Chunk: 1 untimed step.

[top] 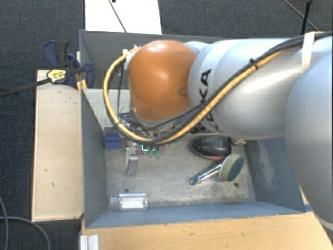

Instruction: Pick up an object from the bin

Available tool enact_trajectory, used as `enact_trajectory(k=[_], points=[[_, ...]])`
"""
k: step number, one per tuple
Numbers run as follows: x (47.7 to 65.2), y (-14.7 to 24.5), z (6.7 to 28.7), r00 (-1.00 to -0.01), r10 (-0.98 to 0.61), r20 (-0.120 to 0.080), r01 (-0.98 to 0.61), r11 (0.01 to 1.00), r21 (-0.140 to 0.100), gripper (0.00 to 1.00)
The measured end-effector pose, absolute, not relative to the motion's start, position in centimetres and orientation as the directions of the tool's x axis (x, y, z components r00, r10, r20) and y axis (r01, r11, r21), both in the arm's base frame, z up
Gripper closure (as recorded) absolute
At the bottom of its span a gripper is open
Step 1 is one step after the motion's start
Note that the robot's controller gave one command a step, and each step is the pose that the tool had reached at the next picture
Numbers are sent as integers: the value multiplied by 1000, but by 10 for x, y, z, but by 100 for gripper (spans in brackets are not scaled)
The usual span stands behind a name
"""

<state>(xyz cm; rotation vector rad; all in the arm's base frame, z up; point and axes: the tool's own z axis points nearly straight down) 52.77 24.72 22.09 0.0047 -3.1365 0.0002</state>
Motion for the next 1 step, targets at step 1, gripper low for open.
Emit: enact_trajectory(k=[1], points=[[490, 206, 76, -997, -80, 6, -80, 997, 0, 0]])
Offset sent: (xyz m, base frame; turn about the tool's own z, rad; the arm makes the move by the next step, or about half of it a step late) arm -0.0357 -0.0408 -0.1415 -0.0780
